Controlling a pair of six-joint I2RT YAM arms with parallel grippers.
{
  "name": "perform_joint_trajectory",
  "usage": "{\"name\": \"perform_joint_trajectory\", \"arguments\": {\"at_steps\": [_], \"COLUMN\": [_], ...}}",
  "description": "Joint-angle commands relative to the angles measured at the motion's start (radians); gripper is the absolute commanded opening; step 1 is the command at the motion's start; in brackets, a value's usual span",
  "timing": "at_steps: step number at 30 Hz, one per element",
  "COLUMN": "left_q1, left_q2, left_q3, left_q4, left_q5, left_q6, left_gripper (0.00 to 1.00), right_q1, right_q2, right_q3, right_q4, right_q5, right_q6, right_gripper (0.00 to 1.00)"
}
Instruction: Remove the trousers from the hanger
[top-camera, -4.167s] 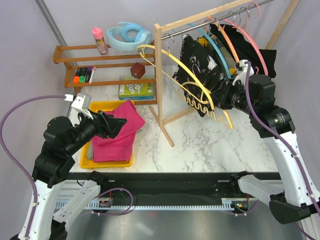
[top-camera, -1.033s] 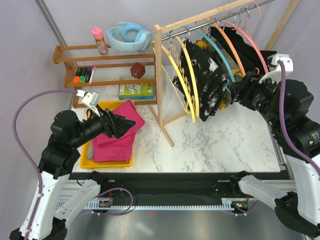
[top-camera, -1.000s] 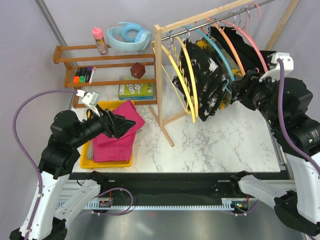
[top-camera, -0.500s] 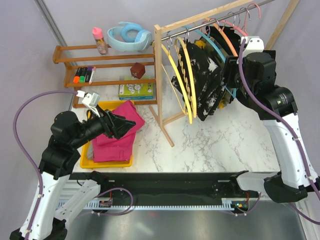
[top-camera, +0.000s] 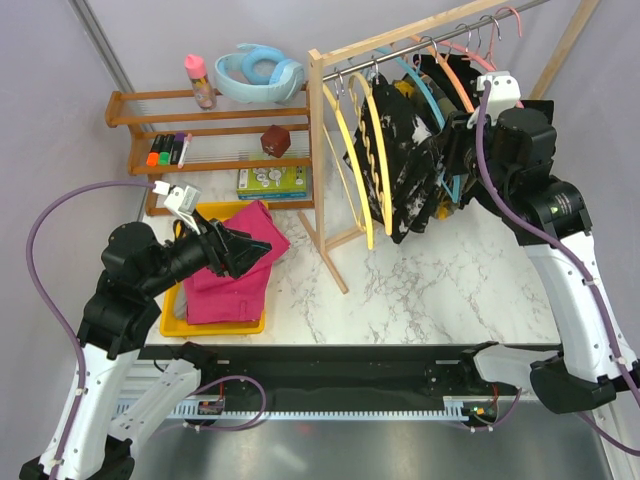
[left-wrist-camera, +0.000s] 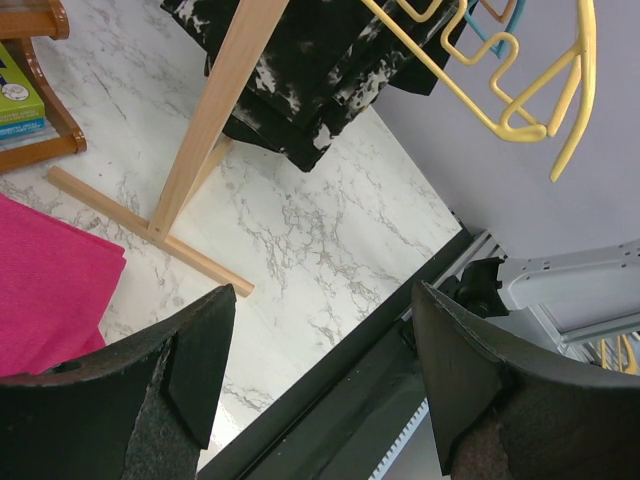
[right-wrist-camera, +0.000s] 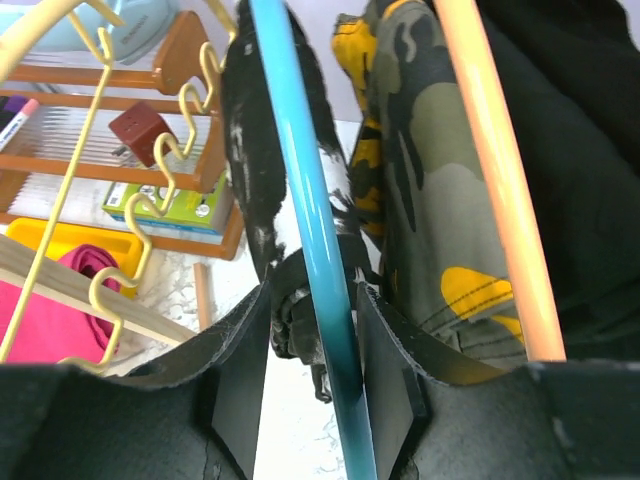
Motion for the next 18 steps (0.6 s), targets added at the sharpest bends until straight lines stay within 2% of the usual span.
{"name": "perform_joint_trajectory", "arguments": {"at_steps": [1,3,8,16,18], "left_q1": [0.002,0.002,0.002,0.002,0.002], "left_q2": [-0.008,-0.008,-0.002,0.006,0.006], "left_q3": [0.007,0.011,0.017,0.031,0.037], "left_q4": [0.028,0.026,0.021,0.015,0.012], "left_q5": [0.036,0.035,0.039,0.041,0.041], "left_q6": [-0.022,-0.021,-0.016,-0.007,-0.005], "left_gripper": [0.78,0.78,0.78,0.78,0.78], "right_q1": [-0.006,-0.011,-0.019,-0.037,-0.039], "right_q2": [-0.004,-0.003,-0.006,-0.003,0.0], "right_q3": [-0.016,-0.022,-0.054,-0.089,-0.088], "right_q4": [0.1,0.115,0.154,0.214,0.224], "right_q5": [-0.078,-0.089,-0.129,-0.184,-0.192], "right_q6": [-0.004,0.0,0.02,0.052,0.06], "right_gripper": [0.45,0.45,0.35,0.3,0.26]}}
